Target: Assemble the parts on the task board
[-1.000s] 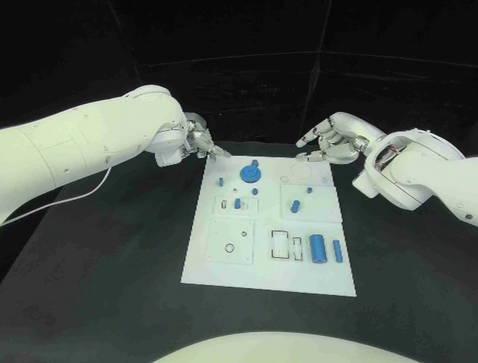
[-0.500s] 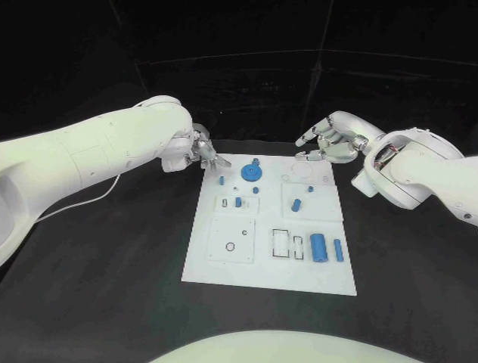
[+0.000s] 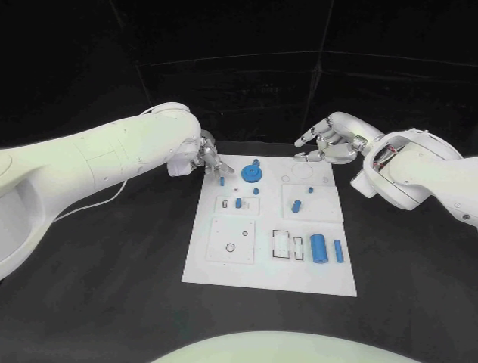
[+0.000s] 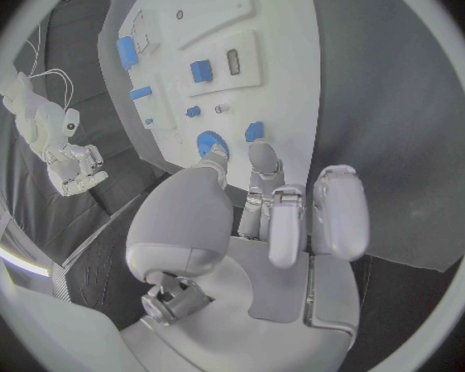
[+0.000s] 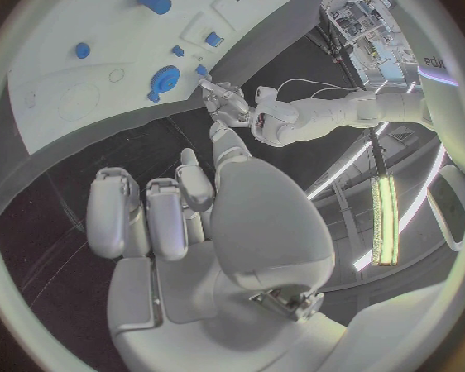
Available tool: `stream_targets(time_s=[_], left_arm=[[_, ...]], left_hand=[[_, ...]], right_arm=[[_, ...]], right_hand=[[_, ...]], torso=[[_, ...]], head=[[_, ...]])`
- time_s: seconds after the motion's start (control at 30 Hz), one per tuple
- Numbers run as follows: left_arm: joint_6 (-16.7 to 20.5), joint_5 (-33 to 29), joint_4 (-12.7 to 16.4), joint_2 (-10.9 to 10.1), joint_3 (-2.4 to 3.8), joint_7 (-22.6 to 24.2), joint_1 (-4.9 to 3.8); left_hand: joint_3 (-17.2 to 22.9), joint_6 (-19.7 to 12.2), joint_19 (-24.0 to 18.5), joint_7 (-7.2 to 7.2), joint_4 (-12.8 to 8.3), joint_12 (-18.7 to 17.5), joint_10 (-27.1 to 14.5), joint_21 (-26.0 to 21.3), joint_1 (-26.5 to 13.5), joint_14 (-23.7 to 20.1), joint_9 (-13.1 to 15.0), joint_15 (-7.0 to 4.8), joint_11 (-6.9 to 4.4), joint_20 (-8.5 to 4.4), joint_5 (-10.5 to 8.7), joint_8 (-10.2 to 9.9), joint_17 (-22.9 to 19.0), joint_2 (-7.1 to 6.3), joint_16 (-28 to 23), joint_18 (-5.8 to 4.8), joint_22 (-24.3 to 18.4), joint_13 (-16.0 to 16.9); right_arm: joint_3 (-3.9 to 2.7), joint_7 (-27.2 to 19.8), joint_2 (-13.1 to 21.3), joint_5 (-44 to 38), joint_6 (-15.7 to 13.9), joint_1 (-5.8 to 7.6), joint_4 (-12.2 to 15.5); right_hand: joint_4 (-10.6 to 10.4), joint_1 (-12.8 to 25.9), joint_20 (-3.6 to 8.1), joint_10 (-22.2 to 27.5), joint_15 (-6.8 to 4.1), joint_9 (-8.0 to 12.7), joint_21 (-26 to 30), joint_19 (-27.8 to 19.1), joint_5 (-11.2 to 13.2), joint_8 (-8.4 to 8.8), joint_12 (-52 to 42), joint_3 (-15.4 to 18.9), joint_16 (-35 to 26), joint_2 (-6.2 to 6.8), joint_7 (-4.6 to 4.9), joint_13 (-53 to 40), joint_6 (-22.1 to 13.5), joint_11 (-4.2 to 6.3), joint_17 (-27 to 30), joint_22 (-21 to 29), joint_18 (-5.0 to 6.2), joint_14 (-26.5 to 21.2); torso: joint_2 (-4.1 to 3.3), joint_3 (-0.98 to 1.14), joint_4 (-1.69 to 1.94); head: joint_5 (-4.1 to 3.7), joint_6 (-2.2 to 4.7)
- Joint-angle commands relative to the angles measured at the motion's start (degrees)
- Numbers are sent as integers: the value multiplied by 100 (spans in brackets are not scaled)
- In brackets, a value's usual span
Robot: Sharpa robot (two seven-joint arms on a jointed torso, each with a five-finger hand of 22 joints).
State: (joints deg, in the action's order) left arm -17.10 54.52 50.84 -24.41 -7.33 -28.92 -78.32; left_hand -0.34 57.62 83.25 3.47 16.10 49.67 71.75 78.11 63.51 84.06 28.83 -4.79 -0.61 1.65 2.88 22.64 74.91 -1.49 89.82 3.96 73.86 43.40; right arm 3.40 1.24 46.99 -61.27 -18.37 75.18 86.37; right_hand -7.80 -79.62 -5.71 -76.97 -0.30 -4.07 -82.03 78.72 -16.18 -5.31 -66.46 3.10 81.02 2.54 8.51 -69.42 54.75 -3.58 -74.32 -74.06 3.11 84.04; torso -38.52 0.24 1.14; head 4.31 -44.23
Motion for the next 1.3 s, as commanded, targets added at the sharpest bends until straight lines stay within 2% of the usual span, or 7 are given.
stream_targets(time_s=[0.03,0.33,0.47,0.87,1.0,1.3], left_arm=[[-151,238,-43,25,1,-26,-1],[-268,347,-200,111,1,-27,26],[-294,386,-251,136,1,-14,42],[-288,407,-313,180,2,82,70],[-296,407,-323,201,3,115,74],[-326,408,-353,238,3,145,78]], left_hand=[[-37,20,0,4,-7,-31,-18,8,104,594,-19,49,-7,30,-5,-45,1509,12,18,-31,6,-14],[-46,59,8,-2,-35,-23,-6,20,226,594,-44,47,-13,31,-4,-47,1509,56,18,-34,27,-20],[-49,78,6,-5,-50,-25,-3,16,283,594,-54,45,-16,30,-4,-47,1509,76,18,-33,24,-28],[-45,103,8,-11,-68,-23,-2,19,351,594,-63,42,-21,28,-4,-40,1509,105,18,-34,32,-32],[-46,111,9,-14,-73,-22,0,21,369,594,-65,41,-22,27,-5,-37,1509,109,18,-35,37,-33],[-47,131,8,-19,-100,-24,1,20,441,594,-74,37,-28,24,-5,-32,1509,122,18,-35,38,-42]], right_arm=[[-5,-25,-1,5,6,13,10],[-5,-24,-10,5,10,13,5],[-5,-17,-12,5,14,13,4],[-5,-7,-24,5,27,13,4],[-5,-7,-28,5,30,13,5],[-5,-5,-33,5,32,12,2]], right_hand=[[15,16,-2,20,-38,8,23,-23,-31,-8,34,30,-34,-32,10,5,0,5,0,7,62,272],[18,7,-2,18,-39,6,24,-24,-38,-12,29,29,-33,-37,8,0,8,6,-3,9,63,273],[18,7,-2,18,-39,6,24,-24,-38,-12,29,29,-33,-37,8,0,8,6,-3,9,63,273],[24,-16,-1,22,-41,5,27,-25,-54,-17,32,22,-35,-55,6,4,16,8,-3,12,64,274],[25,-17,-1,22,-41,5,27,-25,-54,-17,32,22,-35,-56,6,4,16,8,-3,12,64,274],[26,-20,-1,22,-41,5,27,-24,-56,-17,31,21,-34,-58,6,3,17,8,-5,11,63,274]], torso=[[-2,-5,4],[2,-6,11],[-1,-1,12],[0,-9,4],[0,0,0],[1,0,9]], head=[[-7,5],[-8,8],[-25,45],[-12,54],[-13,61],[-17,60]])
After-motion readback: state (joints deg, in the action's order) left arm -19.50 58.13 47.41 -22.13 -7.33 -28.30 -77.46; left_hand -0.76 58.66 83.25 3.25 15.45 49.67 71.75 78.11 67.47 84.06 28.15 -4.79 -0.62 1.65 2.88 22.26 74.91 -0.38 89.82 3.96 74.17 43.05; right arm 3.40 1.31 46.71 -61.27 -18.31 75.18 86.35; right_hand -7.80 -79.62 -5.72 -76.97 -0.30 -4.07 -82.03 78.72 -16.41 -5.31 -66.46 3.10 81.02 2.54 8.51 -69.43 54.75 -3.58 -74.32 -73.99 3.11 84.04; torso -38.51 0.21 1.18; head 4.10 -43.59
